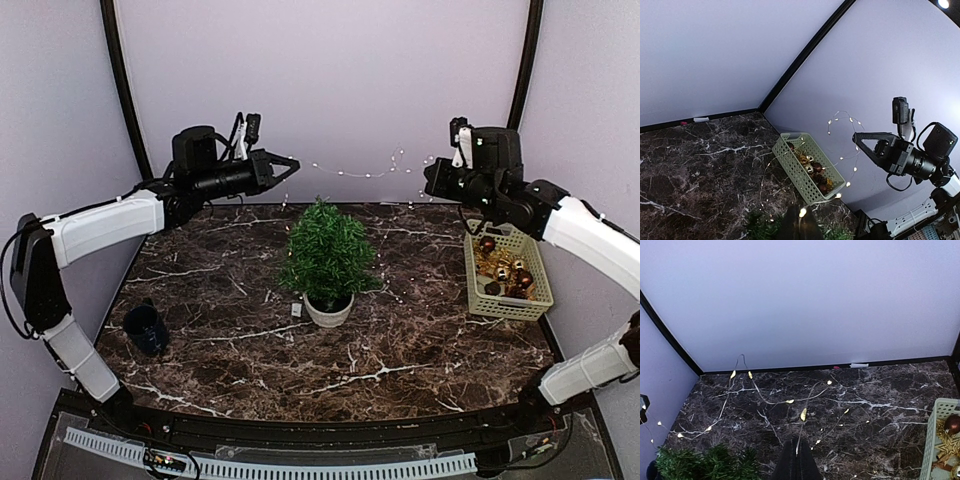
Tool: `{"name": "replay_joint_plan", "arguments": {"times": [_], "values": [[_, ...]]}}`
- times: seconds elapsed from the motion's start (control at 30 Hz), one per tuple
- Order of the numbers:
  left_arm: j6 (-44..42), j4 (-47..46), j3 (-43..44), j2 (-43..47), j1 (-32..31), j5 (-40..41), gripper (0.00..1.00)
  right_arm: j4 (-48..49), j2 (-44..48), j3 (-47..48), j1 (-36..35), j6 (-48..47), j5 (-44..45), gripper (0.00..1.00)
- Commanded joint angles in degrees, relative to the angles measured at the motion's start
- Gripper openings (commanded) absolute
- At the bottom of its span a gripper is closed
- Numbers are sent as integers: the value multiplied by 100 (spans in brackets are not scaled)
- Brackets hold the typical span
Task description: Decorate the small christmas tree
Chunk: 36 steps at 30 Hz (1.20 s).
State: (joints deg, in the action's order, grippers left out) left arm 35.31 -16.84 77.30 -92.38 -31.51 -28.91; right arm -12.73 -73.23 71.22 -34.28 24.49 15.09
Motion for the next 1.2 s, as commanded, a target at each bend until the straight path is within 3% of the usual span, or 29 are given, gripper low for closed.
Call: {"name": "replay_joint_plan", "arguments": {"times": [0.0,0.77,1.17], "values": [[63,-170,336,-273,126,-235,0,-250,-270,287,170,18,157,0],[-405,635,1628,-1945,268,-727,0,-1142,-250,-199,832,64,-84,0],[-635,1143,1767,-2386,268,-1056,0,-2336,-298,-273,826,-55,-498,0]]}}
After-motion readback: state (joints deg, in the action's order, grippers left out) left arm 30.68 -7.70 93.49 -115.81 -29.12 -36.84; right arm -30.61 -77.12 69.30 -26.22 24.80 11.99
